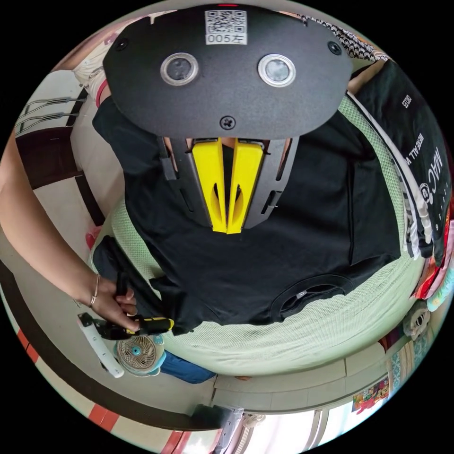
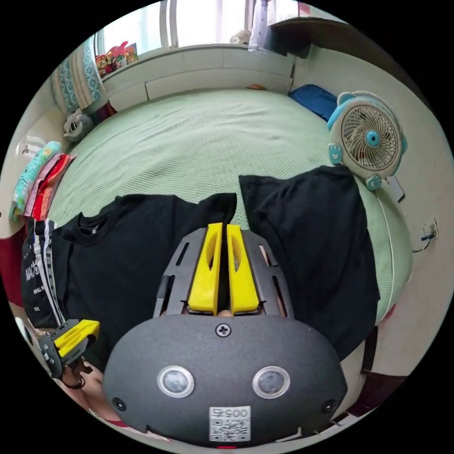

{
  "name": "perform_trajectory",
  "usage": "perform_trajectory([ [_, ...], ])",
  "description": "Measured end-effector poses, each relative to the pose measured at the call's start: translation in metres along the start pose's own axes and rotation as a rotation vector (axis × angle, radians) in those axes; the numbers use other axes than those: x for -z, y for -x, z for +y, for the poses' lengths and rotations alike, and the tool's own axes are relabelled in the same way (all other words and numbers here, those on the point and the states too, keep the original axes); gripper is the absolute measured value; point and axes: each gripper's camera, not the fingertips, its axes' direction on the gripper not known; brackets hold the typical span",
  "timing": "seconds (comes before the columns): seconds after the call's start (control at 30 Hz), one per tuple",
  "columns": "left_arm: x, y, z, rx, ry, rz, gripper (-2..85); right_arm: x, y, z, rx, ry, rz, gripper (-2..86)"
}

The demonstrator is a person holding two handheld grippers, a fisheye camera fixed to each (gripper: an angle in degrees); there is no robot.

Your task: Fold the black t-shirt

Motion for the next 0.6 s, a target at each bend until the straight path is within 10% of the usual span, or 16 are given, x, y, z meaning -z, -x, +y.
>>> perform_trajectory([
  [0.6,0.021,0.023,0.008,0.059,-0.038,-0.017,-0.4,0.053,0.090,0.000,0.202,0.088,-0.059,4.9],
])
